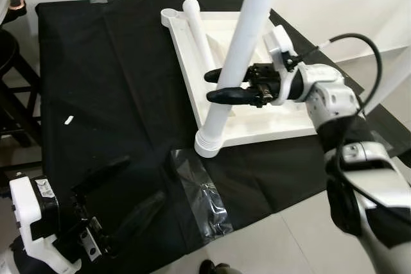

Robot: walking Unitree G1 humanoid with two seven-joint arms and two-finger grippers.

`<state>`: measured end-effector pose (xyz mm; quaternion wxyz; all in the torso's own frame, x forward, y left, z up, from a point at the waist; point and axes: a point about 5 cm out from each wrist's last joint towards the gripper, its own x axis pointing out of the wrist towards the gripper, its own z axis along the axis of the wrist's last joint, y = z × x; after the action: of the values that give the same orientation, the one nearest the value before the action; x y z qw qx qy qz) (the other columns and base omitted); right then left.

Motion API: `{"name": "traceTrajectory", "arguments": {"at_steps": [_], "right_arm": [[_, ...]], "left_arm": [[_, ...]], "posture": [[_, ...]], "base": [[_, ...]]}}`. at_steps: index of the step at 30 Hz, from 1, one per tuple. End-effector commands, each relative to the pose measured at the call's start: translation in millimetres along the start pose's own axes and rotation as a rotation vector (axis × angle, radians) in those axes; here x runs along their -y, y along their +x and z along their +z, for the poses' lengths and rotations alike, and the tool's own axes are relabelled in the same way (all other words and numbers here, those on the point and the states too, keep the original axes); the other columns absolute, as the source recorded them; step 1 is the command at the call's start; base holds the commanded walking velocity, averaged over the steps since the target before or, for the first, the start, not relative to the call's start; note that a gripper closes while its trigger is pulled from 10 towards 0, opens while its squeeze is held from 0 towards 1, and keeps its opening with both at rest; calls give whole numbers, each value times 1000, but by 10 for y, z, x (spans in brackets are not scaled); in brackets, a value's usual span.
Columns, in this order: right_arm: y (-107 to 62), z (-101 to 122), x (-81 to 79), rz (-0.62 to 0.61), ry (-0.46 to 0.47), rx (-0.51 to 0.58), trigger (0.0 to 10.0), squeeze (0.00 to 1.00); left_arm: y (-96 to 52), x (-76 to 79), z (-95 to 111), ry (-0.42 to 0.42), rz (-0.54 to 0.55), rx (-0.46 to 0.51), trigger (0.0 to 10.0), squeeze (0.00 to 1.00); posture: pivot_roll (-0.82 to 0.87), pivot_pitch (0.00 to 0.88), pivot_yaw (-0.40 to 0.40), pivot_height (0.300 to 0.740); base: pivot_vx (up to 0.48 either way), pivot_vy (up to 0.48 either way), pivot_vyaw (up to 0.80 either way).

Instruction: Building children table

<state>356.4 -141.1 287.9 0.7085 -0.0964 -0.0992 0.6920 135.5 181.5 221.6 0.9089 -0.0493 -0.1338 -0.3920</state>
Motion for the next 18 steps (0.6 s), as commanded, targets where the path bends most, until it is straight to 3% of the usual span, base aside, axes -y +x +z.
{"name": "traceTrajectory", "arguments": {"at_steps": [1,3,4,5,6,7,8,9,11,13,16,17,18], "right_arm": [[-95,-138,-30,-89,18,-46,0,0],[72,-441,-178,-445,84,-51,0,0],[72,-441,-178,-445,84,-51,0,0],[136,-617,-291,-806,89,-88,0,0],[206,-796,-588,-998,130,-152,0,0],[221,-865,-793,-1110,156,-192,0,0],[221,-865,-793,-1110,156,-192,0,0],[282,-899,-940,-1135,150,-226,0,0],[346,-921,-976,-1119,165,-230,0,0],[376,-930,-968,-1117,169,-229,0,0],[445,-837,-828,-1113,150,-187,0,0],[452,-810,-789,-1119,145,-175,3608,0],[455,-795,-760,-1115,141,-171,10000,0]], "left_arm": [[-4,13,-13,-2,-8,-10,10000,0],[-5,5,-17,-1,-7,-8,10000,0],[-5,5,-17,-1,-7,-8,10000,0],[-7,-8,-18,-1,-7,-8,10000,0],[4,-22,-17,-1,-10,-7,10000,0],[13,-31,-16,-1,-13,-6,10000,0],[13,-31,-16,-1,-13,-6,10000,0],[30,-41,-16,-4,-18,0,10000,0],[52,-44,-22,-7,-24,5,10000,0],[66,-46,-26,-9,-28,8,10000,0],[88,-55,-27,-9,-35,14,10000,0],[90,-60,-25,-8,-36,16,10000,0],[91,-66,-23,-7,-37,16,10000,0]], "posture": [[174,218,-174,740],[169,219,-166,740],[169,219,-166,740],[156,220,-153,740],[146,217,-139,740],[146,217,-139,740],[146,217,-139,740],[140,215,-130,740],[137,206,-122,740],[137,206,-122,740],[140,196,-118,740],[141,195,-117,740],[143,195,-116,740]], "base": [[0,0,0],[0,0,0],[0,0,0],[0,0,0],[0,0,0],[0,0,0],[0,0,0],[0,0,0],[0,0,0],[0,0,0],[0,0,0],[0,0,0],[0,0,0]]}}
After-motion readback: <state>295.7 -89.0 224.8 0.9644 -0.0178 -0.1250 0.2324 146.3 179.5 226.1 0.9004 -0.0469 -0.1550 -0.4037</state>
